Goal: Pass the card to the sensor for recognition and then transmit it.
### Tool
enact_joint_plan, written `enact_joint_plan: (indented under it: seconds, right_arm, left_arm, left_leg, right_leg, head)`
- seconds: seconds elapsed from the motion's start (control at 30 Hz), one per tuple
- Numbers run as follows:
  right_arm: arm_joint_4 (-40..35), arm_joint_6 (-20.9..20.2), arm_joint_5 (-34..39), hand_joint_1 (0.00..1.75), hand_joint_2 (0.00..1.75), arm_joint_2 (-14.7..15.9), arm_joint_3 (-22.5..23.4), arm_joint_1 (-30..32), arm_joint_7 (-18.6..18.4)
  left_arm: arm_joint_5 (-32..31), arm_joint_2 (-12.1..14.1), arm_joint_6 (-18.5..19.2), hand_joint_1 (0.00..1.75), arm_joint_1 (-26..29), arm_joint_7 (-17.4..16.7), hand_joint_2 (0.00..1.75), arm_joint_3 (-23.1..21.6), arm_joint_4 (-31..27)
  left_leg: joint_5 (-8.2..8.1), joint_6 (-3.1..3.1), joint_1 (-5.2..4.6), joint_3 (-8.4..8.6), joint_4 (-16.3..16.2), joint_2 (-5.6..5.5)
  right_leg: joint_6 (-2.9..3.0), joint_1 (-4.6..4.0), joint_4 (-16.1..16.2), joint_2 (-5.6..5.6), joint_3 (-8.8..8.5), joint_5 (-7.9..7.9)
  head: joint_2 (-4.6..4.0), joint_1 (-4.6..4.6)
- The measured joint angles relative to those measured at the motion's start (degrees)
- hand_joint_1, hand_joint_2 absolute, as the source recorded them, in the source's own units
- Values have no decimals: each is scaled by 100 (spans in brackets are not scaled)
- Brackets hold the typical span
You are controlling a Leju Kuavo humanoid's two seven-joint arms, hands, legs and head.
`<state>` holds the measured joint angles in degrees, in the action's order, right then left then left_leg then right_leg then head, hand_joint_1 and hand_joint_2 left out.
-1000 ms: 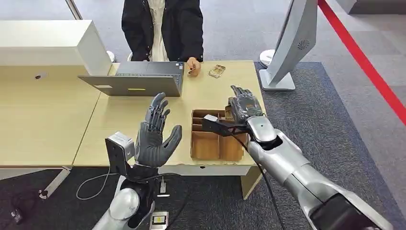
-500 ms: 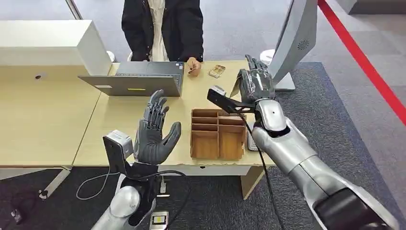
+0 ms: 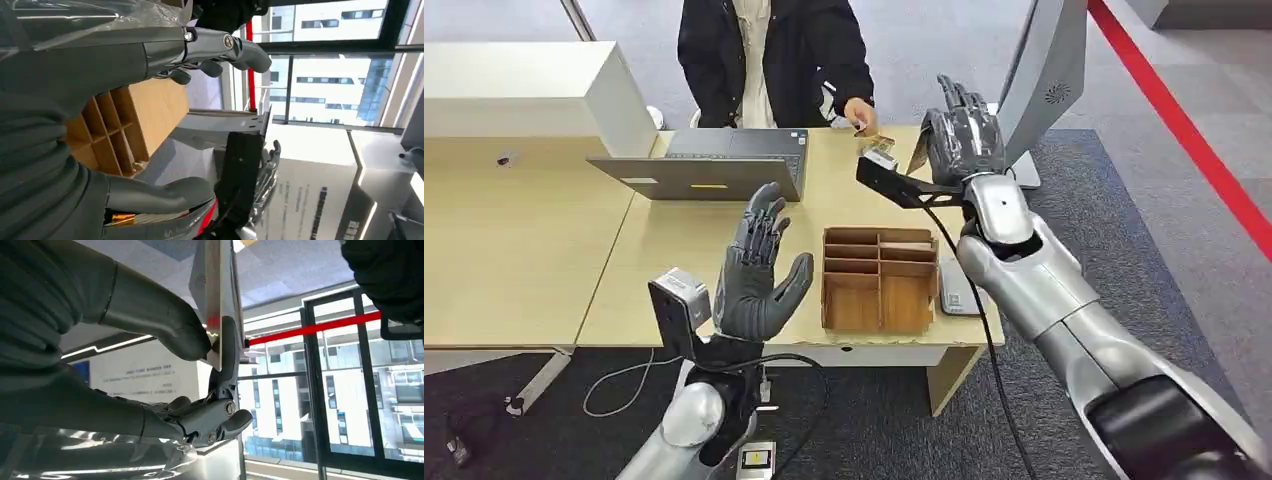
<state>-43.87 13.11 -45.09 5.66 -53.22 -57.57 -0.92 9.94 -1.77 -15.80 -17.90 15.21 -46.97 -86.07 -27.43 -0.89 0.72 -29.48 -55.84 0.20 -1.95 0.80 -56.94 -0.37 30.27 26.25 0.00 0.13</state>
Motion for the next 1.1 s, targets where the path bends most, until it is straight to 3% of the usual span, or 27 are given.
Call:
enact_joint_plan:
  seconds: [0.2, 0.33, 0.7, 1.1]
  right_arm:
    - [370, -656, 384, 175, 175, -284, -98, -730, 201]
    - [727, -878, 405, 175, 175, -557, -157, -1167, 245]
    - [1613, -1025, 247, 175, 175, -1148, -383, -1705, -61]
    - [2131, -990, 291, 175, 175, -1377, -509, -1776, -275]
  left_arm:
    - [41, -72, 181, 0, -71, 44, 175, -33, 85]
    - [65, -129, 217, 0, -121, 65, 175, -42, 138]
    - [103, -149, 315, 0, -187, 46, 175, -94, 201]
    - [64, -146, 311, 0, -203, -52, 175, -129, 234]
  left_leg:
    - [0, 0, 0, -2, 0, 0]
    - [0, 0, 1, -3, 0, 0]
    - [0, 0, 0, -2, 0, -1]
    - [0, 0, 0, -2, 0, 0]
  right_leg:
    - [0, -1, -1, 0, 0, 0]
    - [0, -1, -1, 0, 3, 0]
    - [0, -1, -1, 0, 2, 0]
    - [0, -1, -1, 0, 2, 0]
  head:
    - [0, -2]
    - [0, -2]
    - [0, -2]
    - [0, 0]
